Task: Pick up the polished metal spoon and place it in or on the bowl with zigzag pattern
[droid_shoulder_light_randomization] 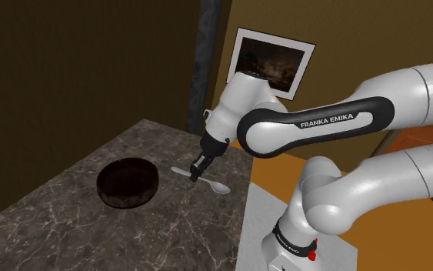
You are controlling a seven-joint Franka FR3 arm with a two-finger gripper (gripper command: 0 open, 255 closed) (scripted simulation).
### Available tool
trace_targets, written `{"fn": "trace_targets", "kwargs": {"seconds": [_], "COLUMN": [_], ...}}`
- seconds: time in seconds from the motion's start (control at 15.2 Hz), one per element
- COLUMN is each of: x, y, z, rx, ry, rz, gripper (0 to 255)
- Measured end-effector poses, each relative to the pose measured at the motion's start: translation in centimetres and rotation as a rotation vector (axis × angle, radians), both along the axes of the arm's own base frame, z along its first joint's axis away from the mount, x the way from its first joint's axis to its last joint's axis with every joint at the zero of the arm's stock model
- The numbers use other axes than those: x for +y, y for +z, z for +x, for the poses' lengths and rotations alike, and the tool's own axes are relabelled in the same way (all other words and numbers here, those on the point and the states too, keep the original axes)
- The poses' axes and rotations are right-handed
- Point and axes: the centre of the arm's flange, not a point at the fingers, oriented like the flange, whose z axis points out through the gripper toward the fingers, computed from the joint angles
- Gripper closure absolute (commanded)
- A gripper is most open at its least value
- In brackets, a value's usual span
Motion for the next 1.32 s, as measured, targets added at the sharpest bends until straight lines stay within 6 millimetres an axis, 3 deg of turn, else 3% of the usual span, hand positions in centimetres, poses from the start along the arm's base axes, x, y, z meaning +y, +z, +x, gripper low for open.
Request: {"fn": "trace_targets", "kwargs": {"seconds": [0.86,1.12,1.32], "x": [-0.1,2.6,5.1], "y": [6.7,7.8,7.8], "z": [-0.1,2.6,5.6], "rx": [0.0,0.0,0.001], "ry": [0.0,0.0,0.0], "rz": [0.0,-0.001,-0.002], "gripper": [255,255,255]}}
